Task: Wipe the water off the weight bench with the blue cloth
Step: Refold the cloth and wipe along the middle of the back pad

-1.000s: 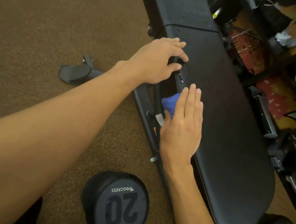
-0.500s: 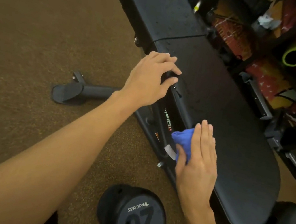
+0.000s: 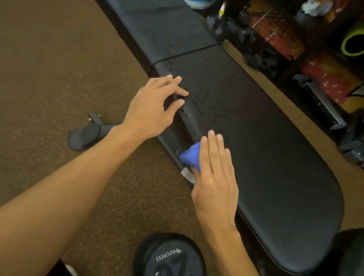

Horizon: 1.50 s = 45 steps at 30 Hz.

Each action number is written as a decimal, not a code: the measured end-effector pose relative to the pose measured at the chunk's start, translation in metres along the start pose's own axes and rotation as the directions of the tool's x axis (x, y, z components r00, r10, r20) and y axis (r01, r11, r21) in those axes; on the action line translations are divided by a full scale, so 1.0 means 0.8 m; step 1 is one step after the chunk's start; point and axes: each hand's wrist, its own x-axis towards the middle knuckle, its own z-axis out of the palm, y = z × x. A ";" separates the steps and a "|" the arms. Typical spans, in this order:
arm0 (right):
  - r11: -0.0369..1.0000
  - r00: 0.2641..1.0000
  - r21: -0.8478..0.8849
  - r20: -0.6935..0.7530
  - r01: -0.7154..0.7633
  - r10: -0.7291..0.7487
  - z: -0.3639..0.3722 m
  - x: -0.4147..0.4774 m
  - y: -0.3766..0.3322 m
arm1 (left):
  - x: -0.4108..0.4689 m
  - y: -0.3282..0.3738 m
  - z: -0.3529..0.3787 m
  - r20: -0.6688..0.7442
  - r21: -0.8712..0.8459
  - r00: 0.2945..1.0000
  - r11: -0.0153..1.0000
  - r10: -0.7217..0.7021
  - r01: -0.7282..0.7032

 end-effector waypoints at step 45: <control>0.891 0.940 0.358 0.292 -0.280 0.178 -0.041 0.050 0.072 | 0.041 -0.024 0.009 0.072 -0.014 0.984 0.987 0.163 -0.162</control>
